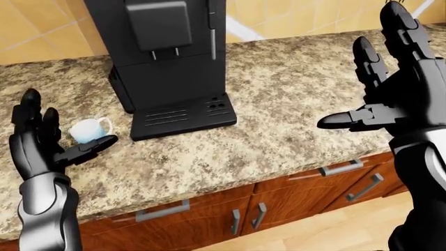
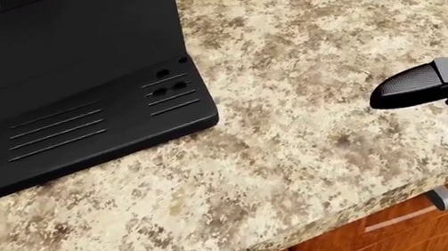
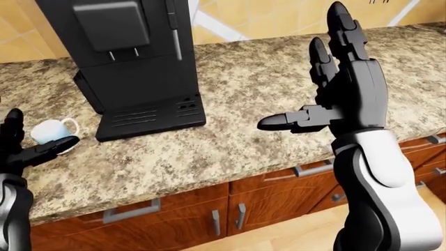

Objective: Pick the mug from under the coffee machine dispenser and place it on the counter.

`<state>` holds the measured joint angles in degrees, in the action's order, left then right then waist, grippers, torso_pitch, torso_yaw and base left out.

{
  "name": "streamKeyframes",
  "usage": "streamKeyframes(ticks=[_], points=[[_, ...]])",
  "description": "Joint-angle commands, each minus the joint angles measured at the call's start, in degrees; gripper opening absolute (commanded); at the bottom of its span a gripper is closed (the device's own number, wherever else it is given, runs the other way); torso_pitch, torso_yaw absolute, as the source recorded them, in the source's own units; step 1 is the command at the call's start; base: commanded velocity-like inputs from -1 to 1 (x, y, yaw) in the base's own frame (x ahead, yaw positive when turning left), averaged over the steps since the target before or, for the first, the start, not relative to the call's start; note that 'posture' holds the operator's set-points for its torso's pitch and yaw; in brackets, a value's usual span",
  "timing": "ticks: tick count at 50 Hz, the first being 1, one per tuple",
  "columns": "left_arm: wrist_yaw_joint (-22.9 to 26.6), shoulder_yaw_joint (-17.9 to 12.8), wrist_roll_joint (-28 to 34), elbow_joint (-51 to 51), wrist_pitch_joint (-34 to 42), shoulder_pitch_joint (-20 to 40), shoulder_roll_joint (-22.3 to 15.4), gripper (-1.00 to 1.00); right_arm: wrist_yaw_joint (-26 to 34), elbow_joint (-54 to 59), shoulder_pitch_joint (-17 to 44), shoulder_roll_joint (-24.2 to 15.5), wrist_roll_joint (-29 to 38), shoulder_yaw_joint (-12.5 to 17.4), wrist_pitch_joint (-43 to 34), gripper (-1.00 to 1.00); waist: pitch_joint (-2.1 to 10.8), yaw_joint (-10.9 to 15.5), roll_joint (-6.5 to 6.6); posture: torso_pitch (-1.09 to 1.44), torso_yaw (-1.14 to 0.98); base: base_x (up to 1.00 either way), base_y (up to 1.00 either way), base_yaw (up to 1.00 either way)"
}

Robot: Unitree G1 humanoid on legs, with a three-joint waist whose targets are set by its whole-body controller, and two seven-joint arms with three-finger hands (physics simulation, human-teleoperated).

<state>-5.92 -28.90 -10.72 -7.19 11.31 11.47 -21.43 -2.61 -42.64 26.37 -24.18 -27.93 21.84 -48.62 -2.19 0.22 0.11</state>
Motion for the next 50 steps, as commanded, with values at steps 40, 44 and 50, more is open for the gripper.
streamKeyframes(ticks=[40,44,50], points=[[0.2,-9.84,-10.77,-28.44,25.53,4.7,-8.61,1.0,-0.58,-0.85,1.91,-1.9,-1.04,1.18,1.27,1.0,0.51,-0.21,0.53,0.0,0.0,0.0,0.0,0.0],[-3.13,-16.03,-19.11,-34.21,33.83,8.54,-15.67,1.0,-0.75,-0.92,2.26,-2.22,-1.27,1.35,1.01,1.0,0.51,-0.39,0.77,0.0,0.0,0.0,0.0,0.0],[-6.68,-16.75,-24.38,-35.34,34.87,8.7,-19.04,1.0,-0.83,-0.92,2.21,-2.27,-1.24,1.28,1.16,1.0,-0.15,-0.33,1.02,0.0,0.0,0.0,0.0,0.0]])
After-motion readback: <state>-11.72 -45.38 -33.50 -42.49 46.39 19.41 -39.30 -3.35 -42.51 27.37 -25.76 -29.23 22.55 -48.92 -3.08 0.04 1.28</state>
